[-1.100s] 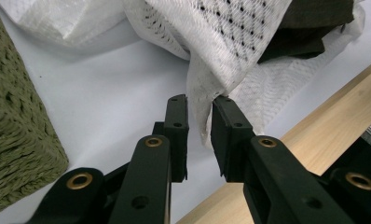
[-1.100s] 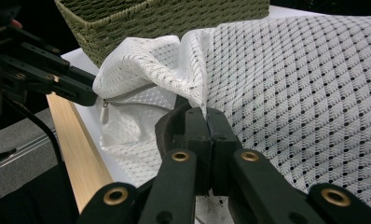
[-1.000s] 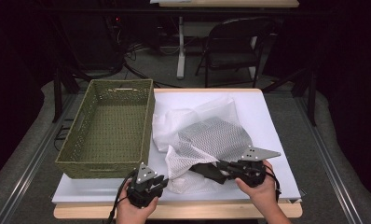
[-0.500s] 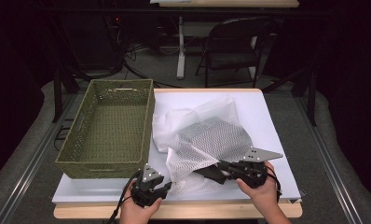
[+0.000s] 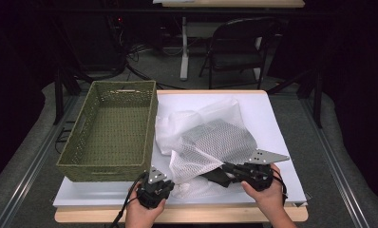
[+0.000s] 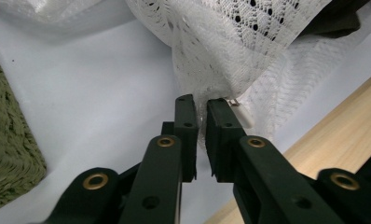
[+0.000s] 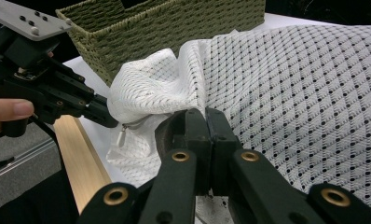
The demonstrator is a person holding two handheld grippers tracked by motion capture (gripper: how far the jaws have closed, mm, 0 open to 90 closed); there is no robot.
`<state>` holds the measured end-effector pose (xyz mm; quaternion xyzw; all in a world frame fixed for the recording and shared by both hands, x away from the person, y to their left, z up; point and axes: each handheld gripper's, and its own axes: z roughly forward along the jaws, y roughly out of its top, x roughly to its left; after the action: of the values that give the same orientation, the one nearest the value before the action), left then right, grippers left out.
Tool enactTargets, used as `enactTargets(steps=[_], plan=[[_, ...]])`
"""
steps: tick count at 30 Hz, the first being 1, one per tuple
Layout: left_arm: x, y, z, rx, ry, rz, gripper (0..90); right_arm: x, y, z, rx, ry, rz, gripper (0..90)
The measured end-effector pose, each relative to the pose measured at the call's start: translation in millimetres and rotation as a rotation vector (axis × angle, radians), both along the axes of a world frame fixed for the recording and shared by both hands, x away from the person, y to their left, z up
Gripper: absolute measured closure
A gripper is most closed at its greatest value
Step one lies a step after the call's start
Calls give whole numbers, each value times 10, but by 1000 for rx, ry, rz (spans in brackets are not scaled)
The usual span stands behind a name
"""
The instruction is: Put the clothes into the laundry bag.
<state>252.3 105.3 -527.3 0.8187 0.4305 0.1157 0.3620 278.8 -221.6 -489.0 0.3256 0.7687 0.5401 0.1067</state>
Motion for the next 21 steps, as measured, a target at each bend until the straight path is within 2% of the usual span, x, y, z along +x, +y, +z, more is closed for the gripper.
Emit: enactTargets(steps=[3,7,10,12,14,15,21], plan=[[-49,6,94,-13,-23,6,782,3,-4,15,0,-4,3,896],[-115,-19,280,-56,-50,-10,737,20,-6,57,2,-10,2,897],[-161,-86,438,-90,-66,-51,703,43,-2,104,8,-16,-2,897],[-170,-165,489,-100,-59,-82,661,62,13,124,9,-18,1,897],[-157,-283,498,-128,-39,-126,624,80,29,128,7,-18,3,897],[-133,-380,473,-120,-35,-145,611,87,40,130,8,-16,4,896],[-1,-722,342,-118,-36,-162,485,106,45,166,13,-22,6,897]])
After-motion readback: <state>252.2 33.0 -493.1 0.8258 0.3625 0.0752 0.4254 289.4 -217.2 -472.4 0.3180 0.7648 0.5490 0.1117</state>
